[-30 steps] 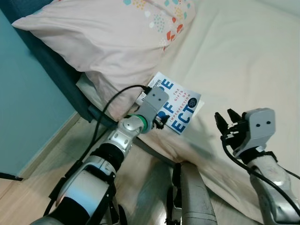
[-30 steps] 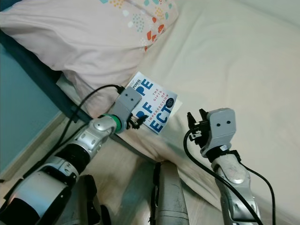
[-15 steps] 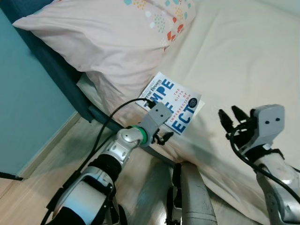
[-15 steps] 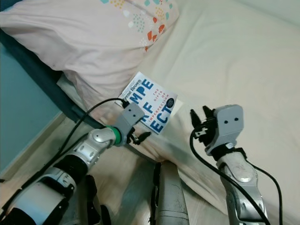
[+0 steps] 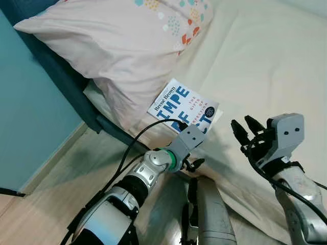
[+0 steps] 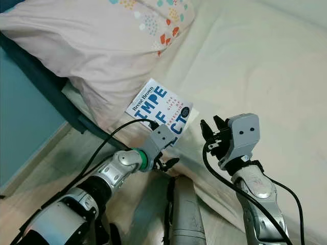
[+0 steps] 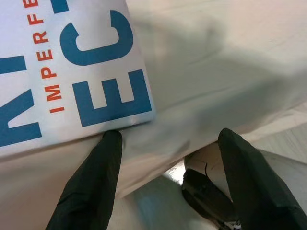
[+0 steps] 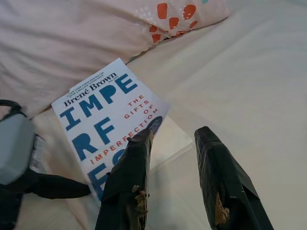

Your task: Clean up the room

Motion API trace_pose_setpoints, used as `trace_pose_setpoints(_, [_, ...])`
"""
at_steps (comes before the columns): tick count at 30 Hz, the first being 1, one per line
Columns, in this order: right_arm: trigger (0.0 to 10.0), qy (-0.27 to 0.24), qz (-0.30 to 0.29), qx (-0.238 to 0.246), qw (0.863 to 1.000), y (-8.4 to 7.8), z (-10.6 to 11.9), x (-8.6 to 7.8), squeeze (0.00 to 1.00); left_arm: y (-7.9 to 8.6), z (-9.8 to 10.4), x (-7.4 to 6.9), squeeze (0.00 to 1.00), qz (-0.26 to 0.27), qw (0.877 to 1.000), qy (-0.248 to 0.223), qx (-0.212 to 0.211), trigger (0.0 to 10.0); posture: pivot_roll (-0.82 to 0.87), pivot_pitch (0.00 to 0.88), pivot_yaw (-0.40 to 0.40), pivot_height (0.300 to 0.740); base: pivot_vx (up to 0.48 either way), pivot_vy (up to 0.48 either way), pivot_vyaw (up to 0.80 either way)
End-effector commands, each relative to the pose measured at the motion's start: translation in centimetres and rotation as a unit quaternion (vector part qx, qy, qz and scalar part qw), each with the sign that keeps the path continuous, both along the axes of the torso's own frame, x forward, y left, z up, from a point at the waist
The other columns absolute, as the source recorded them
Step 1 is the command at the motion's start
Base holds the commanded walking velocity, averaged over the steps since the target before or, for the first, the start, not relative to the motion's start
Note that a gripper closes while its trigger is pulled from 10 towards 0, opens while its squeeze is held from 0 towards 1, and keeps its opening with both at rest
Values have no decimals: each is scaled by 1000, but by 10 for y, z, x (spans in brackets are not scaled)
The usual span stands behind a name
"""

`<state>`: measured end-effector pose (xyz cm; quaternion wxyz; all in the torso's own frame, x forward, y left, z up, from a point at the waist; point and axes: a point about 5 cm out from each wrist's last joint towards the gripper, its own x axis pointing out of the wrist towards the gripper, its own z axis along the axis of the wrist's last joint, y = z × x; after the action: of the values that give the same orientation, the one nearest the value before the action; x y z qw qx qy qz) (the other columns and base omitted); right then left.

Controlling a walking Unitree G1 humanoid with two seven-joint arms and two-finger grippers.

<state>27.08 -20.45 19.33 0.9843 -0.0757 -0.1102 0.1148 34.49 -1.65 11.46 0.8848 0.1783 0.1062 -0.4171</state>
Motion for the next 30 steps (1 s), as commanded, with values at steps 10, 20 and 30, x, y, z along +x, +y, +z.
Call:
trace_pose_setpoints(10, [10000,10,-1,11,1000,3,-5,-3,0,-45,16,-14,0,-35,998,13,-53,10000,-198,296,60,581,0,0,0])
trace_pose_setpoints(20, [10000,8,4,19,1000,9,-4,0,0,-56,8,-24,0,-32,997,36,-60,10000,-224,293,56,581,0,0,0])
trace_pose_setpoints(30, [10000,9,-4,24,1000,5,-6,-2,0,-64,19,-23,0,-30,993,52,-102,10000,-221,293,53,581,0,0,0])
